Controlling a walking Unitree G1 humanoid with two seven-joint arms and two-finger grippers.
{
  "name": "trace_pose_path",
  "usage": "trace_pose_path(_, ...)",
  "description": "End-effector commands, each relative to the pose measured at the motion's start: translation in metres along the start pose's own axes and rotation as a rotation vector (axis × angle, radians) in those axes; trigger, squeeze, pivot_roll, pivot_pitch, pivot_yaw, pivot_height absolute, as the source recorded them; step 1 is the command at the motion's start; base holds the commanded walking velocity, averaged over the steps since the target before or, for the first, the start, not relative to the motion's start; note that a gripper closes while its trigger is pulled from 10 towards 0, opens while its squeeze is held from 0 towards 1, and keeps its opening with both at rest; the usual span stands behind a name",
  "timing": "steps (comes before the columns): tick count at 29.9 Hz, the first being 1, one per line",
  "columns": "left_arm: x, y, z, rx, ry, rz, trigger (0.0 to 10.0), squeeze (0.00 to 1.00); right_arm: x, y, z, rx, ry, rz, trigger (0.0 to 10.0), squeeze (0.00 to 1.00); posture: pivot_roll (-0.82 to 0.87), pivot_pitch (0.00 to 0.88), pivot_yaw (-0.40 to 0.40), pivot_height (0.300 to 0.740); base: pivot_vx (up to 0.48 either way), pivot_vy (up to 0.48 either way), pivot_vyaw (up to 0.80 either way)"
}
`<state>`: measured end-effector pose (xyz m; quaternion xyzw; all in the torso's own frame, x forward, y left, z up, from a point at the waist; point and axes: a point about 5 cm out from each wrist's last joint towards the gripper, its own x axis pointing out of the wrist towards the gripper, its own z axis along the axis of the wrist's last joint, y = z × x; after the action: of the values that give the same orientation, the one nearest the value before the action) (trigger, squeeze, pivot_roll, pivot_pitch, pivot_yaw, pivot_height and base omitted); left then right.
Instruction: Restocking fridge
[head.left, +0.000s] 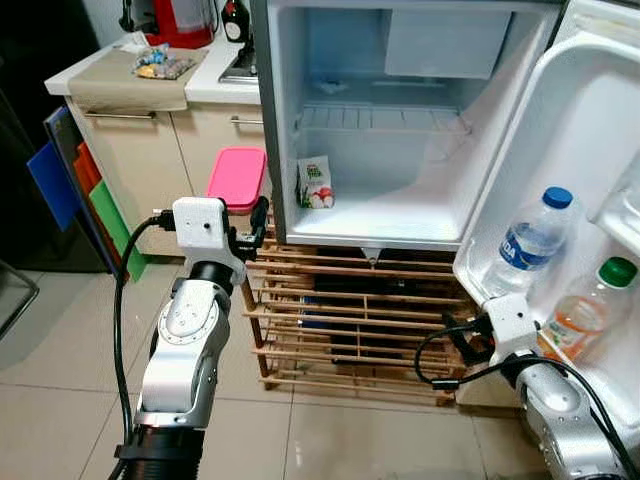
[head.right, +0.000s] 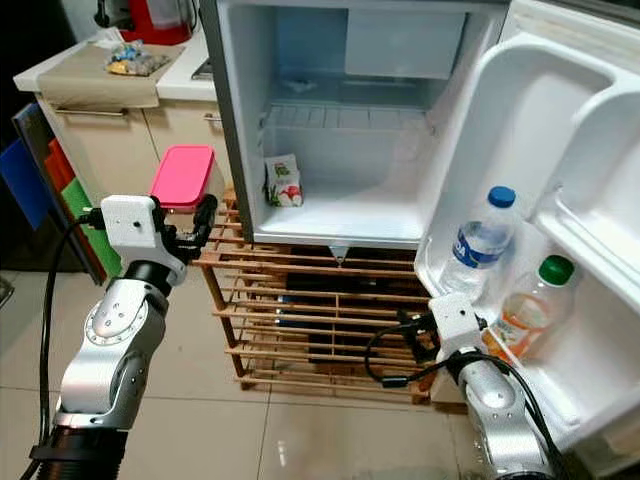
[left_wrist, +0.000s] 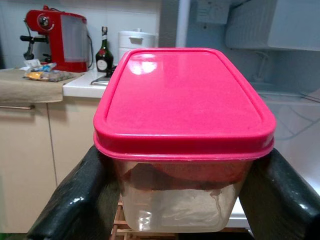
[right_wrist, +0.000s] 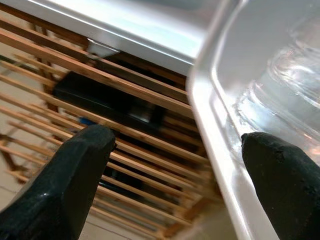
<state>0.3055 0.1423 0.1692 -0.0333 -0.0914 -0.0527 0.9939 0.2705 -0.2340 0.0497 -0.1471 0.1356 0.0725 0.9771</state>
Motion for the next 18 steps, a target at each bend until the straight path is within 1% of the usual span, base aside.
trace_pose_path(1, 0.002, -0.001, 0.008, 0.003, -0.038, -0.012, 10.0, 0.0, 0.002, -0.011, 0.008, -0.021, -0.042, -0.053, 10.0, 0.04, -0.15, 0.0, 0.024, 0.74, 0.0, 0.0, 0.0)
trace_pose_path(2, 0.002, -0.001, 0.009, 0.0, -0.042, -0.014, 10.0, 0.0, 0.003, -0.01, 0.013, -0.009, -0.068, -0.055, 10.0, 0.04, -0.15, 0.0, 0.024, 0.74, 0.0, 0.0, 0.0)
trace_pose_path(4, 0.002, -0.001, 0.009, 0.0, -0.042, -0.014, 10.0, 0.0, 0.003, -0.01, 0.013, -0.009, -0.068, -0.055, 10.0, 0.04, -0.15, 0.0, 0.024, 0.74, 0.0, 0.0, 0.0)
trace_pose_path(5, 0.002, -0.001, 0.009, 0.006, -0.041, -0.017, 10.0, 0.0, 0.005, -0.006, 0.024, 0.018, -0.125, -0.049, 10.0, 0.04, -0.15, 0.0, 0.024, 0.74, 0.0, 0.0, 0.0)
trace_pose_path(6, 0.002, -0.001, 0.009, 0.006, -0.041, -0.017, 10.0, 0.0, 0.005, -0.006, 0.024, 0.018, -0.125, -0.049, 10.0, 0.04, -0.15, 0.0, 0.024, 0.74, 0.0, 0.0, 0.0)
trace_pose_path(7, 0.003, -0.005, 0.007, 0.041, -0.034, -0.048, 10.0, 0.0, 0.008, 0.014, 0.065, 0.109, -0.292, -0.005, 10.0, 0.04, -0.15, 0.0, 0.026, 0.74, 0.0, 0.0, 0.0)
trace_pose_path(8, 0.003, -0.005, 0.007, 0.041, -0.034, -0.048, 10.0, 0.0, 0.008, 0.014, 0.065, 0.109, -0.292, -0.005, 10.0, 0.04, -0.15, 0.0, 0.026, 0.74, 0.0, 0.0, 0.0)
trace_pose_path(9, 0.004, -0.006, 0.007, 0.044, -0.034, -0.057, 10.0, 0.0, 0.008, 0.021, 0.078, 0.136, -0.345, 0.014, 10.0, 0.04, -0.15, 0.0, 0.026, 0.74, 0.0, 0.0, 0.0)
trace_pose_path(10, 0.004, -0.006, 0.007, 0.044, -0.034, -0.057, 10.0, 0.0, 0.008, 0.021, 0.078, 0.136, -0.345, 0.014, 10.0, 0.04, -0.15, 0.0, 0.026, 0.74, 0.0, 0.0, 0.0)
trace_pose_path(12, 0.009, -0.006, 0.004, 0.047, -0.012, -0.073, 10.0, 0.0, 0.01, 0.037, 0.103, 0.176, -0.432, 0.046, 10.0, 0.04, -0.15, 0.0, 0.027, 0.74, 0.0, 0.0, 0.0)
trace_pose_path(13, 0.009, -0.006, 0.004, 0.047, -0.012, -0.073, 10.0, 0.0, 0.01, 0.037, 0.103, 0.176, -0.432, 0.046, 10.0, 0.04, -0.15, 0.0, 0.027, 0.74, 0.0, 0.0, 0.0)
trace_pose_path(14, 0.014, -0.004, 0.002, 0.049, 0.0, -0.066, 10.0, 0.0, 0.012, 0.045, 0.112, 0.19, -0.463, 0.065, 10.0, 0.04, -0.15, 0.0, 0.029, 0.74, 0.0, 0.0, 0.0)
trace_pose_path(16, 0.021, -0.001, 0.001, 0.048, 0.009, -0.057, 10.0, 0.0, 0.014, 0.054, 0.121, 0.197, -0.492, 0.095, 10.0, 0.04, -0.15, 0.0, 0.031, 0.74, 0.0, 0.0, 0.0)
trace_pose_path(17, 0.024, -0.002, 0.001, 0.049, 0.013, -0.054, 10.0, 0.0, 0.014, 0.057, 0.123, 0.193, -0.496, 0.111, 10.0, 0.04, -0.16, 0.0, 0.032, 0.74, 0.386, 0.0, 0.0)
trace_pose_path(18, 0.024, -0.002, 0.001, 0.049, 0.013, -0.054, 10.0, 0.0, 0.014, 0.057, 0.123, 0.193, -0.496, 0.111, 10.0, 0.04, -0.16, 0.0, 0.032, 0.74, 0.386, 0.0, 0.0)
